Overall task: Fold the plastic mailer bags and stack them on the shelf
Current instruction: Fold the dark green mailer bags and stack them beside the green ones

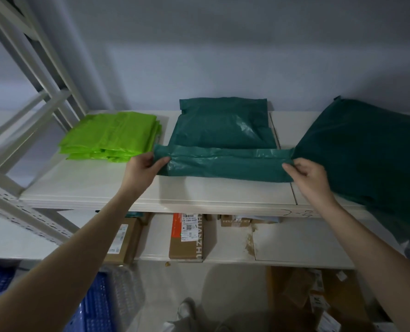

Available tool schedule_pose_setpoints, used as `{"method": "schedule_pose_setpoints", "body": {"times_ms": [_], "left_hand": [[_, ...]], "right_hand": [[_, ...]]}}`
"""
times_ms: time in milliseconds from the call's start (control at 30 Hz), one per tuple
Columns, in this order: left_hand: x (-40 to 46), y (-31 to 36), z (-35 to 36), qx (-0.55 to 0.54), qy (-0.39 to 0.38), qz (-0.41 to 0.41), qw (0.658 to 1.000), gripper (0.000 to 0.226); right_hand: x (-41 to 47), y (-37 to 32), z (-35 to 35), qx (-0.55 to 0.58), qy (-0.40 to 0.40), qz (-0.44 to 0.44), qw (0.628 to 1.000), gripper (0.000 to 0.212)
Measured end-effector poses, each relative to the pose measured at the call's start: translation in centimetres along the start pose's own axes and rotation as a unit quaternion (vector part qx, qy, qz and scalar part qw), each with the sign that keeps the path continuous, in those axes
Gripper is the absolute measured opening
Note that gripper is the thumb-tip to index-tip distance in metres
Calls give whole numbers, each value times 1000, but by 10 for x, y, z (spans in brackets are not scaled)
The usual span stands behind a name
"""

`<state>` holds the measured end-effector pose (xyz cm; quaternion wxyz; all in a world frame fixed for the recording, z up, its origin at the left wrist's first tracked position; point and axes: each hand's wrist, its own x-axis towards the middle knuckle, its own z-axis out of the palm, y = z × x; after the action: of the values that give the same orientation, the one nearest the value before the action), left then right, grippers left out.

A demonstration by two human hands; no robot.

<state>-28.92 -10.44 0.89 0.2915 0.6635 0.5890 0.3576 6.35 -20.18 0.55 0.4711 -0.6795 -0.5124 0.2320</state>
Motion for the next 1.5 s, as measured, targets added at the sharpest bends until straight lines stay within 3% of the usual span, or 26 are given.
{"method": "schedule_pose_setpoints", "body": {"times_ms": [133,267,433,533,833,967,1167,1500], "left_hand": [[3,6,-2,-30,-22,-7,999,40],[2,22,2,-49,-14,17,999,20],[10,24,2,2,2,31,1000,31],[15,27,0,4,8,26,1000,25],[63,43,0,-100,29,4,995,35],[89,54,8,-160,32,1,987,17],[130,58,25,8,102,61,993,30],[167,42,50,69,74,-28,994,36]], "right_hand": [[7,-3,-6,3,13,-16,1000,30],[12,-9,-8,17,13,-18,1000,23],[21,-10,-7,27,16,-5,999,18],[29,-10,-4,23,20,-3,1000,13],[71,-27,8,73,58,-14,996,12],[103,-31,13,62,107,-24,992,17],[148,-30,21,-51,155,-47,985,16],[193,-9,35,-164,110,9,980,23]]}}
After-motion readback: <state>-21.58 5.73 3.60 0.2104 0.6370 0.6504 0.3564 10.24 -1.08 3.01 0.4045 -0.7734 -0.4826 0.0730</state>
